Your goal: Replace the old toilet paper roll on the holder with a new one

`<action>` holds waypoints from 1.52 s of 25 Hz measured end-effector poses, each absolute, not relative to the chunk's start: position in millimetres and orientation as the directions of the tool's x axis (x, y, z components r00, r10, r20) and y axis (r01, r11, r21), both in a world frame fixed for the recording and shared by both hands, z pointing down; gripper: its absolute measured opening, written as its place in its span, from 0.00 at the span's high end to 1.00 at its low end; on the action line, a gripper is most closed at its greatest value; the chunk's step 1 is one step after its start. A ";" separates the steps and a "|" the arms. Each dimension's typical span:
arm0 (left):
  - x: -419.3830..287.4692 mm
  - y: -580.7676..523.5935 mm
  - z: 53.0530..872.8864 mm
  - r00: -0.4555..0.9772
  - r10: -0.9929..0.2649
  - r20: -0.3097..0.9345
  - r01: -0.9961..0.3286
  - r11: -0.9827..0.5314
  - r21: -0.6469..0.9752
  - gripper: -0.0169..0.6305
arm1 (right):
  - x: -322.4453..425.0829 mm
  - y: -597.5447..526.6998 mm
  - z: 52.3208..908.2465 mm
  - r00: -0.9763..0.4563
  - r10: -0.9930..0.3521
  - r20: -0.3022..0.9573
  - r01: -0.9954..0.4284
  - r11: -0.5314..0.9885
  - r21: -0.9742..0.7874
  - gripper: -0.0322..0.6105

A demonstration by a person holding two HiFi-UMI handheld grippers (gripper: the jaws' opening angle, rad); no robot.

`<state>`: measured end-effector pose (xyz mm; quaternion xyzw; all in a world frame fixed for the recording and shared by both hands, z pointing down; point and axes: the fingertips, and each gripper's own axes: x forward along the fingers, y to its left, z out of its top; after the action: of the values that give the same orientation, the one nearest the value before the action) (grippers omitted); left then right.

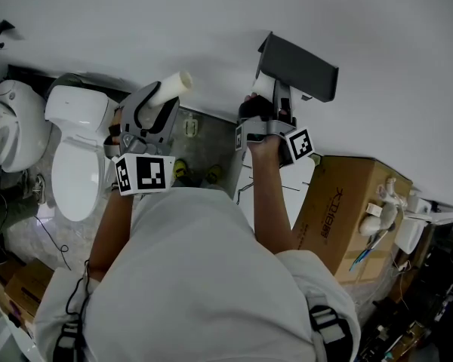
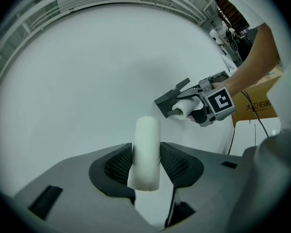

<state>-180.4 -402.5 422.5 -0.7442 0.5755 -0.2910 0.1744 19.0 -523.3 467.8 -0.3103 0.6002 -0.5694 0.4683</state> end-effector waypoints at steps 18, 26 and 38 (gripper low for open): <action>-143.8 -420.7 425.7 0.303 -0.928 0.216 -0.782 -0.372 -0.500 0.66 | 49.6 -461.1 482.0 -0.445 -0.886 -0.132 -0.038 0.166 -0.985 0.42; -122.0 -429.3 428.2 0.359 -0.910 0.205 -0.816 -0.413 -0.405 0.66 | 73.1 -428.2 480.0 -0.479 -0.878 -0.028 -0.268 0.177 -0.947 0.43; -98.2 -443.0 411.9 0.404 -0.903 0.145 -0.846 -0.429 -0.317 0.66 | 125.0 -416.6 458.5 -0.408 -0.907 0.104 -0.699 0.237 -0.675 0.56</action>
<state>-98.2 -443.0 411.9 -0.8324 0.5252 -0.1480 0.0969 125.0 -416.6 458.5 -0.5208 0.7707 -0.3319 0.1569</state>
